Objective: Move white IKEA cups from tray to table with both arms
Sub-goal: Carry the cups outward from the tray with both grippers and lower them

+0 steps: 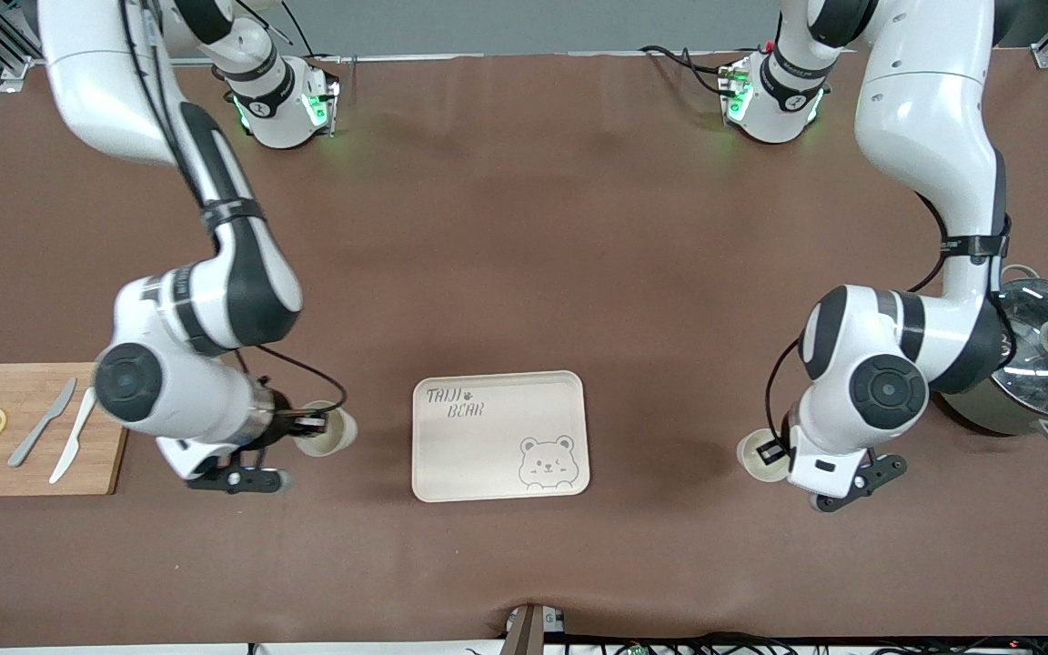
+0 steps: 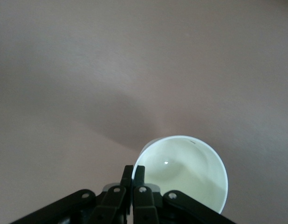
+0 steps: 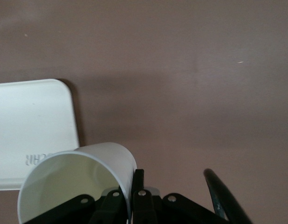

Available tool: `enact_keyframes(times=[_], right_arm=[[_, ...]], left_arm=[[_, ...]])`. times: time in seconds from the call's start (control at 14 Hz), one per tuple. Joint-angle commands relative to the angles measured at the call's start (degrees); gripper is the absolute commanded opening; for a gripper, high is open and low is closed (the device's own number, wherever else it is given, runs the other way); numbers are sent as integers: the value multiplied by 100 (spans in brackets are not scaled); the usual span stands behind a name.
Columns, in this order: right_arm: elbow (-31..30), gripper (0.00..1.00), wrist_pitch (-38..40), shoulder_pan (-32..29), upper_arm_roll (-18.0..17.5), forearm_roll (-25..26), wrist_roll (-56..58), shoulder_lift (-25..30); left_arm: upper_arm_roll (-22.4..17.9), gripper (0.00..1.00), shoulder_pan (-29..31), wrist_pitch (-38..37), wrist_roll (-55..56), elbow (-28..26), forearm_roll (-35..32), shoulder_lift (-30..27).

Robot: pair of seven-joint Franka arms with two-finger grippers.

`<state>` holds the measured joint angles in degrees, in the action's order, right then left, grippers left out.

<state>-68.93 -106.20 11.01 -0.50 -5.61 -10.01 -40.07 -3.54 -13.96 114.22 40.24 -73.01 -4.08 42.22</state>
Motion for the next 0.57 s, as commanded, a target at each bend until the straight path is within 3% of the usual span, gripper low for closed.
enact_keyframes(times=[0.0,0.5], right_arm=[[-103,0,117,-467,-117,-89,866,87],[-147,0,64,-1277,-73,-152,2652,8]], left_arm=[[37,0,217,12,-69,-73,-128,-65],[37,0,578,688,-78,-423,-102,32]])
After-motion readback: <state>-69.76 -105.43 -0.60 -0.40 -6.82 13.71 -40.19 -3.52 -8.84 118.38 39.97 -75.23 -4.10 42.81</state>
